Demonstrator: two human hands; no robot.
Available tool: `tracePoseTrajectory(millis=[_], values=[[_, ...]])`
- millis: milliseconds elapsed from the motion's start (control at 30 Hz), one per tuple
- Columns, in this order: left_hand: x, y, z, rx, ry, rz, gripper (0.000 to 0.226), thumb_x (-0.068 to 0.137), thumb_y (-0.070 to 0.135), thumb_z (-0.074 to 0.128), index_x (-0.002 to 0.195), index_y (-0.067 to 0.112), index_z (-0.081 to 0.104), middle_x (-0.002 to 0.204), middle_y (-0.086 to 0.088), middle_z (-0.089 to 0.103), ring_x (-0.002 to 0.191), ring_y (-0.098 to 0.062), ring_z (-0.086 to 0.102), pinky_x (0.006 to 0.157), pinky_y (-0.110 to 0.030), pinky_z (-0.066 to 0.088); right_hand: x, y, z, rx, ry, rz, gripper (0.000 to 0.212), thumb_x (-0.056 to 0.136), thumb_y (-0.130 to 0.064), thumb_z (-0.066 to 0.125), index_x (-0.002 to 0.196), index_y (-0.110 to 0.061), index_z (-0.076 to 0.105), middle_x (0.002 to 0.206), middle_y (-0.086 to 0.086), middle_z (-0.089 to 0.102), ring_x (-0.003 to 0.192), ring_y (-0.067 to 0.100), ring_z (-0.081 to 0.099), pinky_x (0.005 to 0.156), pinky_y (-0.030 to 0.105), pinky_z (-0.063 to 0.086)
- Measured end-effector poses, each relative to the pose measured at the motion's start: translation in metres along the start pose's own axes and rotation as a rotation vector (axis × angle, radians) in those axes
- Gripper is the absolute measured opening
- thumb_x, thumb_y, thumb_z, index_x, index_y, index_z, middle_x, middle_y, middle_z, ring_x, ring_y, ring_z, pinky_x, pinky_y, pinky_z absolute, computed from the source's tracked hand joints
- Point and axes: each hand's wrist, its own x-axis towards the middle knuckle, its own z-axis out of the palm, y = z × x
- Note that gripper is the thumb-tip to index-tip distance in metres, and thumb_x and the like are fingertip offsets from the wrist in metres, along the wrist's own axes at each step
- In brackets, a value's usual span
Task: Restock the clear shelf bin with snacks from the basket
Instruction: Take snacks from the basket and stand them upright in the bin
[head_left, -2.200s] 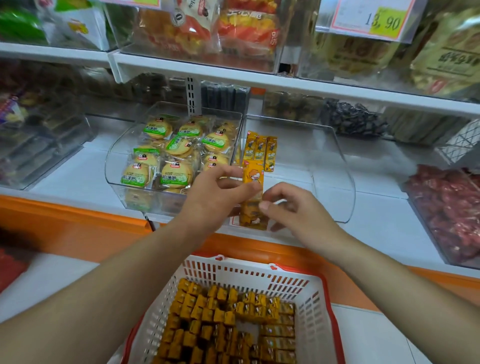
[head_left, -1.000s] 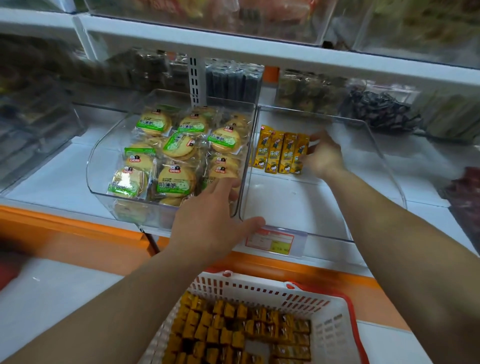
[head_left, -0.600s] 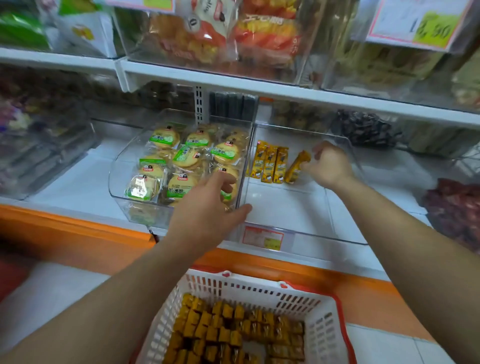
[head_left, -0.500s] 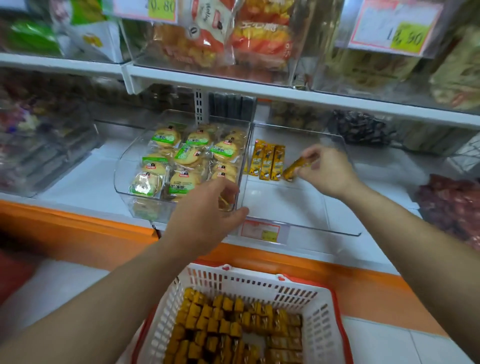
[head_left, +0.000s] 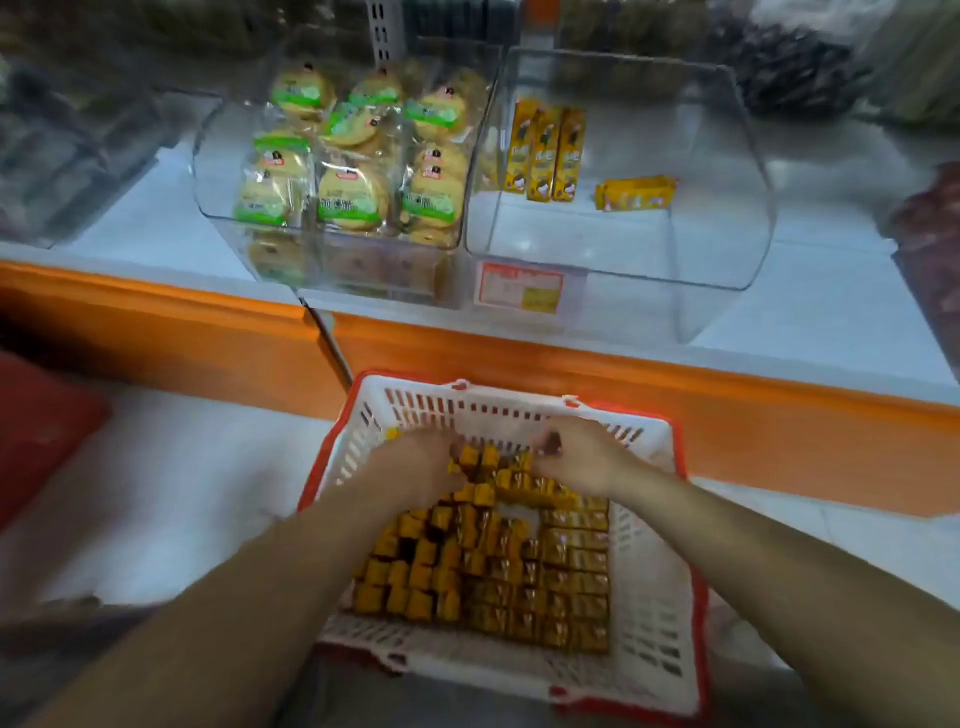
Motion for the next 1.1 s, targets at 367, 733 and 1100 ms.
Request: tracePoseTrajectory(millis=[367,733,1100], values=[[0.083,-0.020,0.110,-0.038,0.236,0.067,0.081,0.074,0.055,0.080,0.144,0.033,0.047,0.150,0.005,0.053,0.139,-0.021,0.048,0.115,-0.045,0.038,0.033,0.085,0.121,0.092,0.225,0.130,0.074,0.065,-0.046,0.070,0.134,-0.029,0.049,0.130,0.001,0.058,0.123,0.025,0.051,0.105,0.049,0.043],[0.119,-0.032,0.138,0.082,0.189,0.166,0.096,0.065,0.058,0.083,0.145,0.035,0.034,0.153,0.005,0.044,0.144,-0.027,0.024,0.118,-0.058,0.025,0.061,0.097,0.157,-0.175,0.249,0.080,0.079,0.066,-0.066,0.073,0.130,-0.032,0.041,0.135,0.000,0.054,0.122,0.031,0.054,0.102,0.054,0.044],[0.112,-0.025,0.131,-0.040,0.297,0.186,0.099,0.059,0.059,0.078,0.145,0.028,0.042,0.146,0.002,0.054,0.142,-0.023,0.032,0.121,-0.050,0.025,0.056,0.099,0.131,0.134,0.325,0.099,0.048,0.061,-0.052,0.077,0.103,-0.037,0.061,0.100,-0.016,0.061,0.098,0.011,0.059,0.080,0.033,0.051]])
